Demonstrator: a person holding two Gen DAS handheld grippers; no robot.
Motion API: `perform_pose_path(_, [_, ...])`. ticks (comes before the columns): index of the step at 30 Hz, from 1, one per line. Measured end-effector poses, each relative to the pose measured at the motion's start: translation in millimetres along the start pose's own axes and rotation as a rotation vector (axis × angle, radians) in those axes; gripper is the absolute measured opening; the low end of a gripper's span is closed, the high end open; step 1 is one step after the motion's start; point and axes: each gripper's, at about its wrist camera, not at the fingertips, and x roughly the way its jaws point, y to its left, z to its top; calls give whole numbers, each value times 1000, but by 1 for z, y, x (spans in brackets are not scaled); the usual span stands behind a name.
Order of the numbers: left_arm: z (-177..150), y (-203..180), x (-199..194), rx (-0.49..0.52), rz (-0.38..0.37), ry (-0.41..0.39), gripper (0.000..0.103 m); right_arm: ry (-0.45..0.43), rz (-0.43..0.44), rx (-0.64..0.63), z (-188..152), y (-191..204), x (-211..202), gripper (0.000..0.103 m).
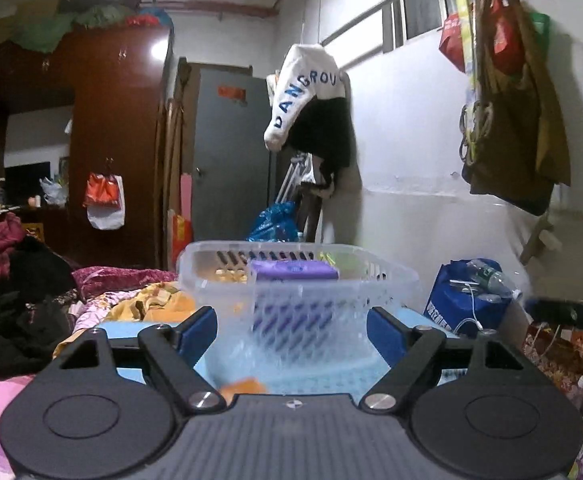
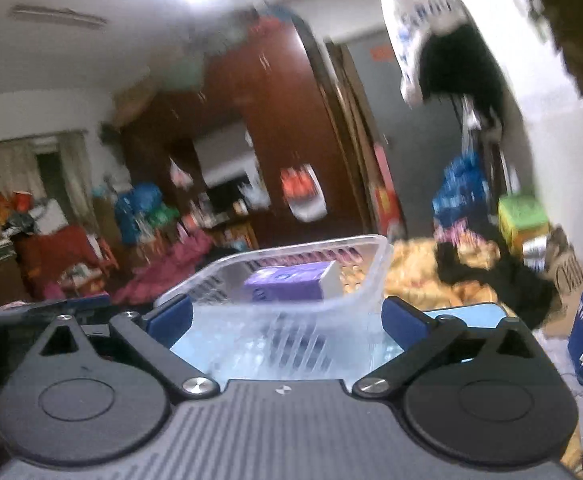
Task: Organize objects
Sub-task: 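Open both tools and withdraw them from the basket, then grasp the white roll with the left tool while the right tool grasps the orange-capped bottle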
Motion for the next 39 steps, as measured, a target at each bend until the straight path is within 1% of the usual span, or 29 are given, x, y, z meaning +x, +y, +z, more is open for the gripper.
perform_pose_path(3, [-29, 3, -9, -17, 41, 3, 85, -53, -17, -22, -38, 6, -33, 103])
perform_pose_path(5, [-44, 5, -7, -27, 40, 32, 85, -46, -36, -42, -60, 8, -37, 103])
perform_pose_path(6, [-49, 4, -7, -17, 27, 43, 85, -20, -47, -62, -68, 9, -35, 103])
perform_pose_path(7, [-52, 5, -6, -6, 23, 47, 85, 8, -55, -84, -72, 11, -27, 103])
perform_pose_path(9, [-55, 6, -5, -10, 42, 45, 85, 33, -63, -100, -76, 8, -15, 103])
perform_pose_path(10, [-54, 6, -6, -18, 41, 36, 85, 34, -72, -95, -76, 8, -12, 103])
perform_pose_path(13, [-55, -1, -13, -23, 1, 17, 85, 17, -86, -60, -76, -2, -11, 102])
perform_pose_path(15, [-54, -13, -14, 10, -16, 5, 85, 9, -88, -37, -74, -11, -15, 98])
perform_pose_path(16, [-55, -17, -15, 28, -18, -3, 85, 10, -93, -36, -76, -13, -19, 94])
perform_pose_path(19, [-55, -23, -16, 44, 3, -18, 85, 26, -98, -41, -83, -17, -28, 82])
perform_pose_path(20, [-55, -22, -16, 38, 8, -18, 85, 31, -93, -41, -83, -17, -29, 79])
perform_pose_path(23, [-56, -13, -14, 5, 41, -12, 85, 9, -73, -40, -83, -12, -33, 79])
perform_pose_path(25, [-56, -8, -9, -8, 48, 0, 85, -6, -54, -67, -85, -2, -35, 78])
perform_pose_path(27, [-57, -9, -3, -1, 44, 14, 85, -20, -25, -99, -88, 15, -32, 78])
perform_pose_path(28, [-58, -10, 0, 12, 44, 17, 85, -16, 1, -110, -90, 24, -28, 74])
perform_pose_path(29, [-58, -12, 3, 24, 48, 20, 85, -8, 29, -123, -93, 32, -24, 68])
perform_pose_path(30, [-59, -14, 8, 34, 57, 28, 85, 5, 50, -144, -94, 40, -18, 66])
perform_pose_path(31, [-60, -13, 12, 34, 60, 38, 84, 21, 65, -170, -96, 48, -12, 65])
perform_pose_path(33, [-62, -13, 21, 26, 51, 60, 75, 25, 80, -184, -98, 56, -3, 65])
perform_pose_path(34, [-63, -13, 24, 27, 49, 69, 61, 31, 89, -183, -98, 58, 0, 65])
perform_pose_path(35, [-65, -14, 27, 34, 40, 75, 50, 38, 100, -180, -98, 60, 4, 65])
perform_pose_path(36, [-64, -15, 28, 39, 29, 74, 50, 45, 105, -181, -97, 62, 8, 65])
perform_pose_path(39, [-62, -18, 25, 67, 49, 48, 48, 65, 108, -199, -91, 68, 22, 65])
